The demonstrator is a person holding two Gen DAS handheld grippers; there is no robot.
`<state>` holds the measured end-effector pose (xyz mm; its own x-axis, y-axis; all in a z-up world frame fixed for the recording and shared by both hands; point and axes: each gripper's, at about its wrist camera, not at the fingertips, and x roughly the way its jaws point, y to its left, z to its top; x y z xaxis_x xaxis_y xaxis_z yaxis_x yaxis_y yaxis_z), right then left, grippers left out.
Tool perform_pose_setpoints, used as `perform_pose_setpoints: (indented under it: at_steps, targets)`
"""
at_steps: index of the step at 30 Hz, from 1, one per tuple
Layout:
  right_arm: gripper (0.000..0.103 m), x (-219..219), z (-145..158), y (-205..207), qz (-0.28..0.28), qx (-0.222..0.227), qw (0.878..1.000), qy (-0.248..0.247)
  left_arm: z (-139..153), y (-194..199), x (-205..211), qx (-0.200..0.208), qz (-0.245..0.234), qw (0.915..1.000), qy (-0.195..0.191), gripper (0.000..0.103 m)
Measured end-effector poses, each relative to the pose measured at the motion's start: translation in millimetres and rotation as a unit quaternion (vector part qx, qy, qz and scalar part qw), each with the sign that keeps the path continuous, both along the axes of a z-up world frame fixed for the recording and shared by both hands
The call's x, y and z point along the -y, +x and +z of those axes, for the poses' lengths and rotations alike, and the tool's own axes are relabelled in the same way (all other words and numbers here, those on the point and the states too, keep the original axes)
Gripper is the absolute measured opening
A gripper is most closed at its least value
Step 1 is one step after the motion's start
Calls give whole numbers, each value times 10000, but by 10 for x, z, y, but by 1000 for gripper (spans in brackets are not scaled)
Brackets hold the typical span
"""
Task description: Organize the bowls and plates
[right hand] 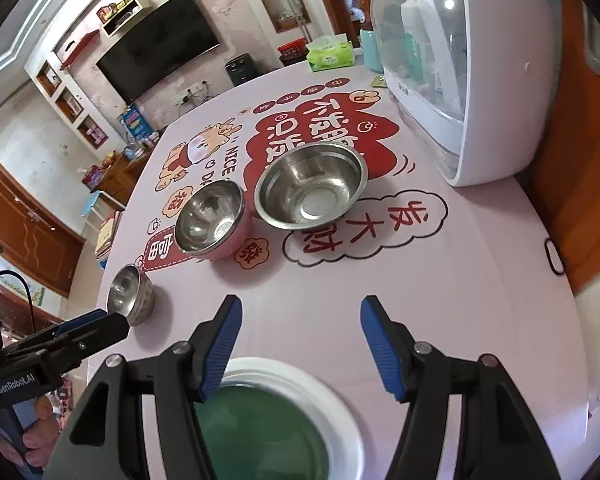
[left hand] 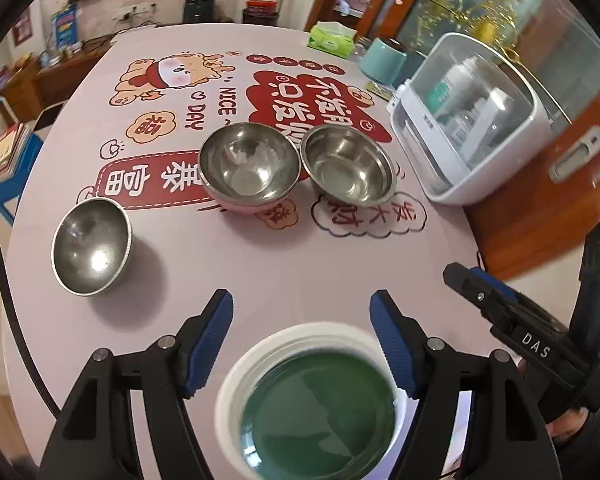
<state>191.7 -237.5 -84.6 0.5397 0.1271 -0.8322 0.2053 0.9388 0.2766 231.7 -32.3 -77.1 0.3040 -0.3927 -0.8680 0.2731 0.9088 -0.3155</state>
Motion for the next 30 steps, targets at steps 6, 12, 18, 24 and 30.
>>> perform_pose_setpoints:
  at_steps: [6, 12, 18, 24, 30]
  targets:
    - [62, 378, -73, 245, 134, -79, 9995, 290, -3, 101, 298, -80, 462, 9989, -25, 70]
    - [62, 652, -150, 538, 171, -169, 9987, 446, -52, 263, 571, -142, 764, 9969, 145, 70]
    - [62, 832, -294, 818, 155, -279, 9973, 655, -162, 447, 739, -248, 916, 9949, 341, 70]
    - [62, 873, -445, 1025, 255, -294, 9977, 550, -301, 641, 899, -325, 976, 9940, 383, 70]
    - [62, 892, -613, 1164, 366, -352, 9976, 462, -484, 836, 1016, -417, 1159, 9920, 267, 70]
